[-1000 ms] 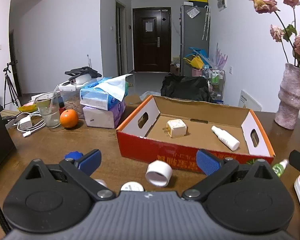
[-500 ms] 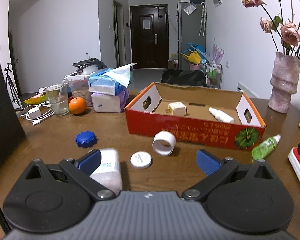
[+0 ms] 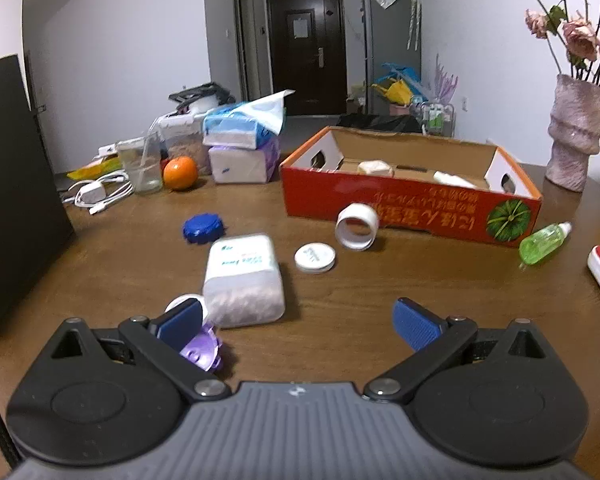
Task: Organize rigid objects
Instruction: 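Grasp the red lint brush with the right tool while the left tool grasps the purple cap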
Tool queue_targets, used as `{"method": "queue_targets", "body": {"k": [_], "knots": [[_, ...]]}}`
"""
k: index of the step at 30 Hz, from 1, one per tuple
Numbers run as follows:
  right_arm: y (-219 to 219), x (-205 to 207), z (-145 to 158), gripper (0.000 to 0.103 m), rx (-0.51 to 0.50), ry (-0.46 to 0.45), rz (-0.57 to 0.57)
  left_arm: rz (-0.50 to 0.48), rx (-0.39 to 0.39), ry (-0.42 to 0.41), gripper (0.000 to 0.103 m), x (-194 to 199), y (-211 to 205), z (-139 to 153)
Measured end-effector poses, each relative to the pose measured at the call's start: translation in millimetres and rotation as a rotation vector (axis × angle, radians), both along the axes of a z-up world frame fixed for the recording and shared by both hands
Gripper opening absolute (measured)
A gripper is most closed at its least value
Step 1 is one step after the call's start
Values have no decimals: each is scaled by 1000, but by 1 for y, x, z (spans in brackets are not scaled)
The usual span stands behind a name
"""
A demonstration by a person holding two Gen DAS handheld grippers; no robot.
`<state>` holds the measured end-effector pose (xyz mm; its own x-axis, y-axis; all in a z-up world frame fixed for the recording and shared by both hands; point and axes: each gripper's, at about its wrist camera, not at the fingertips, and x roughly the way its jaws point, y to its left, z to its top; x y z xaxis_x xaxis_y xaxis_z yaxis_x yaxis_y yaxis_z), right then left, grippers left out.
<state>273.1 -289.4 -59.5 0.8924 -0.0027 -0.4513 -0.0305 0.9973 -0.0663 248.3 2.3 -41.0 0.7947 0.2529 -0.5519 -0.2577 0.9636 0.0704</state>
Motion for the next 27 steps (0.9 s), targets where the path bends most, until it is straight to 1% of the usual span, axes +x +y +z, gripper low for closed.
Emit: {"method": "queue_targets", "body": {"k": [5,8,12,14,15,18,19,20,21,27], "knots": [[-18,20,-11,103,-21,71,-23,29,-12,16,103,-5,10,-4],[-26,37,-19,103,-7,133,-31,46,-9,19,103,-9,14,-5],[-31,58,-29,97,19,205,-43,65,-14,27,103,-10,21,-6],[-32,66,-32,91,41,231,-41,74,-15,32,103,-11,24,-7],[-32,69,-34,90,51,245,-42,78,-17,35,103,-11,25,-8],[-30,73,-37,78,68,258,-42,89,-24,44,103,-9,30,-10],[-30,73,-36,64,70,253,-38,92,-27,46,103,-10,31,-11],[-28,71,-35,55,58,243,-45,95,-31,48,103,-10,33,-12],[-28,71,-34,55,67,247,-36,99,-34,51,103,-10,35,-13],[-23,61,-34,55,81,194,-47,118,-45,65,103,-8,46,-19]]}}
